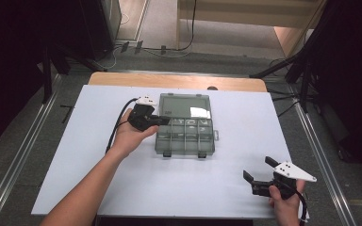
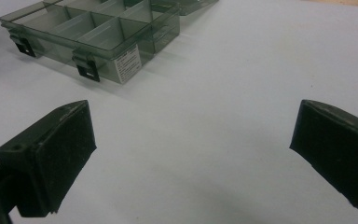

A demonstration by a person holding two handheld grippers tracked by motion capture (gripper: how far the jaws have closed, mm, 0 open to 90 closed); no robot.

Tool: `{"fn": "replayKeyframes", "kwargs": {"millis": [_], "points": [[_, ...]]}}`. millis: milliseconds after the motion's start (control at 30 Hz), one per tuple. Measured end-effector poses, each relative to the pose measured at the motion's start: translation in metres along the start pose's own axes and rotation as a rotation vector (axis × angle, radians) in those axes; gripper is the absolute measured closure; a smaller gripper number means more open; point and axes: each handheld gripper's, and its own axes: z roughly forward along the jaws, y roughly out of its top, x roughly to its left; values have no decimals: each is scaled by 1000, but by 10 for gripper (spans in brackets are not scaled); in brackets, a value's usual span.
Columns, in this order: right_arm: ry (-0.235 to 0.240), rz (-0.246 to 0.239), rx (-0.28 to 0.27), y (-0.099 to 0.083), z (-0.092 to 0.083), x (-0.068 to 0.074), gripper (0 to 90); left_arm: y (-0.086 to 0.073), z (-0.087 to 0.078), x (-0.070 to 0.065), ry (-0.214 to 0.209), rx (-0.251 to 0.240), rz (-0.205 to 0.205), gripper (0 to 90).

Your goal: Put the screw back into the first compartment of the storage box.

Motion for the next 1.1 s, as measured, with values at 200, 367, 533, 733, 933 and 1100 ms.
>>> {"fn": "replayKeyframes", "kwargs": {"millis": [200, 367, 533, 733, 933, 1100], "points": [[0, 1, 1, 0, 0, 0, 0, 5, 4, 4, 2, -7, -4, 885], [1, 2, 4, 0, 0, 0, 0, 5, 8, 7, 10, -7, -12, 885], [3, 2, 5, 0, 0, 0, 0, 4, 13, 12, 22, -1, -28, 885], [4, 3, 5, 0, 0, 0, 0, 1, 20, 18, 38, 16, -39, 884], [4, 3, 5, -1, 1, 0, 0, -3, 27, 19, 43, 37, -42, 884], [5, 2, 5, -1, 0, 0, 0, -7, 33, 14, 47, 53, -35, 885]]}}
